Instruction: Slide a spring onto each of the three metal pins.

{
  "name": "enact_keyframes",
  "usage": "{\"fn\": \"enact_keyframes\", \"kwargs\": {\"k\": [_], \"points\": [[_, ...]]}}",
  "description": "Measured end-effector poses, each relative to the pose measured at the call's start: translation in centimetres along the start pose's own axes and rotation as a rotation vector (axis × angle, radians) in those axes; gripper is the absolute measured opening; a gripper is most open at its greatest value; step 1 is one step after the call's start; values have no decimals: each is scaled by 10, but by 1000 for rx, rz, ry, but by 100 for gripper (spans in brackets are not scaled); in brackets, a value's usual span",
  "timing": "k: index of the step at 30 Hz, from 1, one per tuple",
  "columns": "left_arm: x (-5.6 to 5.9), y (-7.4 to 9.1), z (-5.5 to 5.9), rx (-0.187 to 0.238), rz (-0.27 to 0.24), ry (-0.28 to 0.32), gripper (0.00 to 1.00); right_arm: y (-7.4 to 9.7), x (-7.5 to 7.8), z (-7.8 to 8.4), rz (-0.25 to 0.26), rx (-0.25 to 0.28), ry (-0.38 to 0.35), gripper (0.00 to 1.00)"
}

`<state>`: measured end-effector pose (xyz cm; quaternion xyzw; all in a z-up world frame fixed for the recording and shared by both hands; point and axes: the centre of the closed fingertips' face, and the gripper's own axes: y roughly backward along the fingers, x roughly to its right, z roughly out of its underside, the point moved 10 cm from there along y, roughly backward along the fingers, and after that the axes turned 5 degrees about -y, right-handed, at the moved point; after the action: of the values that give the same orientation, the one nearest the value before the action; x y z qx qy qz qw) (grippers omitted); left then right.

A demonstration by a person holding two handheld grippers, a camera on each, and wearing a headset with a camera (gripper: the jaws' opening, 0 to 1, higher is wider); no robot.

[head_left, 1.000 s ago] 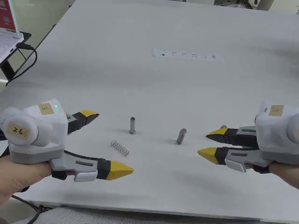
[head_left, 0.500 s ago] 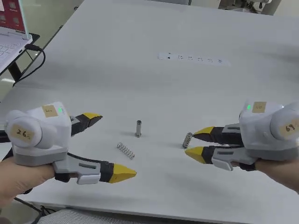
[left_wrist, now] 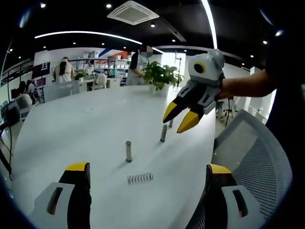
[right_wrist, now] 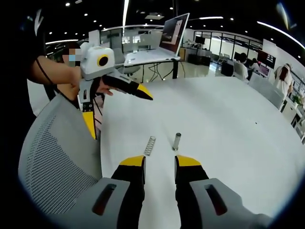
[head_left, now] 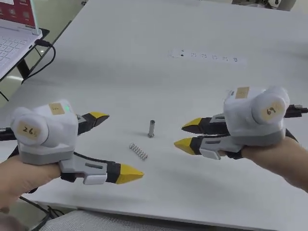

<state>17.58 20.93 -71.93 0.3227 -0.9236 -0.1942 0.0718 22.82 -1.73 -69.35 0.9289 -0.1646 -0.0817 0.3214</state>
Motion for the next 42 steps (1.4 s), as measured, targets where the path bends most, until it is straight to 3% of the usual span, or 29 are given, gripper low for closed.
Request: {"fn": "enact_keyframes", "kwargs": {"k": [9,17,27,42], "points": [[-3,1,2,4,-6,11,98,-27,0,-3,-34,-13,-41,22],[-6,1,1,5,-5,10,98,-48,-2,0,-49,-55,-56,20],[-7,2,4,-5,-7,12,98,-82,-17,2,-75,-106,-45,22],[-9,7,10,-11,-23,25,98,-105,-18,15,-56,-169,-71,20]]}}
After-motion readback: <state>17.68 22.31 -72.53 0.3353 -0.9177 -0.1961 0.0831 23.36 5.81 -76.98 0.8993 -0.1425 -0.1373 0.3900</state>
